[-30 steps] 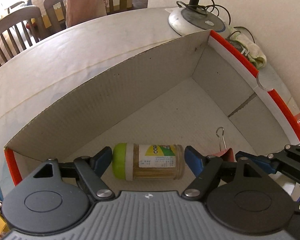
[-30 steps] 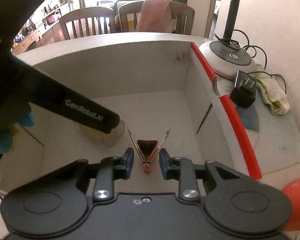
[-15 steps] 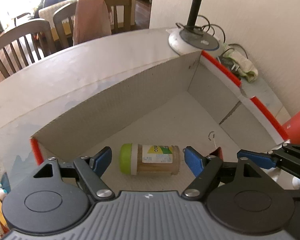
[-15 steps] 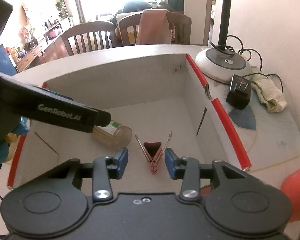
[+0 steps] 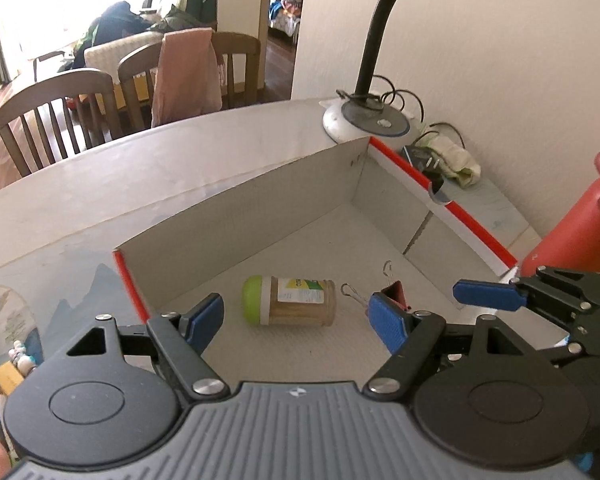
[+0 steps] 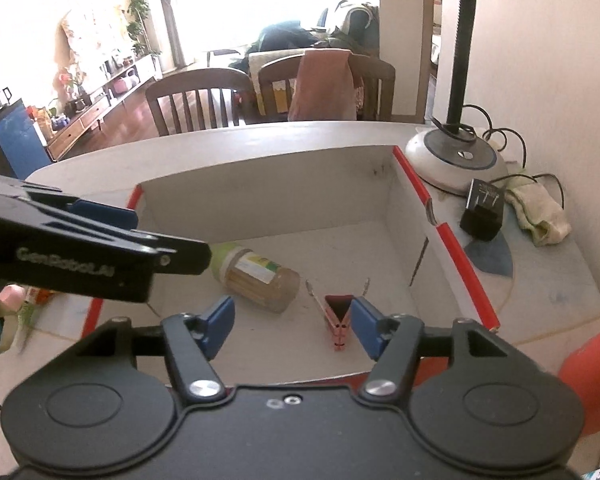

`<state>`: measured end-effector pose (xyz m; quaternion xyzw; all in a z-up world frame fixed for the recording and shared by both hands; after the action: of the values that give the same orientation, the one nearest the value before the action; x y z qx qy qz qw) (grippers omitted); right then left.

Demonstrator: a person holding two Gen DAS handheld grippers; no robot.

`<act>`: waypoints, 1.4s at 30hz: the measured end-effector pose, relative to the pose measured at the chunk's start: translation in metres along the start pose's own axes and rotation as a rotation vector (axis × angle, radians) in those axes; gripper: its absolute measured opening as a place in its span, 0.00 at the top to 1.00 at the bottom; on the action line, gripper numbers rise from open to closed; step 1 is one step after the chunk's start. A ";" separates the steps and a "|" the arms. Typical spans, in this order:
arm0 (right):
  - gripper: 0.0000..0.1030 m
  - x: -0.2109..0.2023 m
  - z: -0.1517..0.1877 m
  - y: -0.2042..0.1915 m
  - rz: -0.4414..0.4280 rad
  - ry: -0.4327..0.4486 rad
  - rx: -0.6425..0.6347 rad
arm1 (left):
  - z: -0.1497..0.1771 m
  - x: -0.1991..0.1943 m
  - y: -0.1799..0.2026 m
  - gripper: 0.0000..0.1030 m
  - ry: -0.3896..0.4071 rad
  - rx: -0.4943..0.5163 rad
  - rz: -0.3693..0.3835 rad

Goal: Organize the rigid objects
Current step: 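Open the left and right tools to drop the jar and clip into the box, then move both tools back over the pile of objects on the table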

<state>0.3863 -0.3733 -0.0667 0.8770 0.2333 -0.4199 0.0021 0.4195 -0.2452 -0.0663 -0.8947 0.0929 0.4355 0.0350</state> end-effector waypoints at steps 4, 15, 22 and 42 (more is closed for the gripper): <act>0.38 -0.008 0.002 -0.007 -0.022 0.005 -0.008 | 0.008 -0.021 -0.005 0.23 0.029 -0.016 -0.010; 0.28 -0.034 0.011 -0.035 -0.104 0.035 -0.042 | 0.042 -0.078 -0.022 0.23 0.109 -0.067 -0.055; 0.18 -0.048 0.015 -0.056 -0.142 0.058 -0.030 | 0.068 -0.104 -0.040 0.22 0.136 -0.120 -0.072; 0.10 -0.054 0.042 -0.149 -0.159 0.088 0.031 | 0.147 -0.165 -0.115 0.11 0.191 -0.107 -0.048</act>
<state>0.2653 -0.2705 -0.0251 0.8734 0.2954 -0.3834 -0.0550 0.2290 -0.0893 -0.0291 -0.9347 0.0510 0.3516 -0.0114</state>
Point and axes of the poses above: each gripper's, at about its wrist camera, not at the fingertips, and x roughly the way its jaws point, y to its right, z to its underside, the point moved 3 cm from there along x, roughly the way its jaws point, and after that the axes turned 8 degrees about x, right-handed, at the moved point
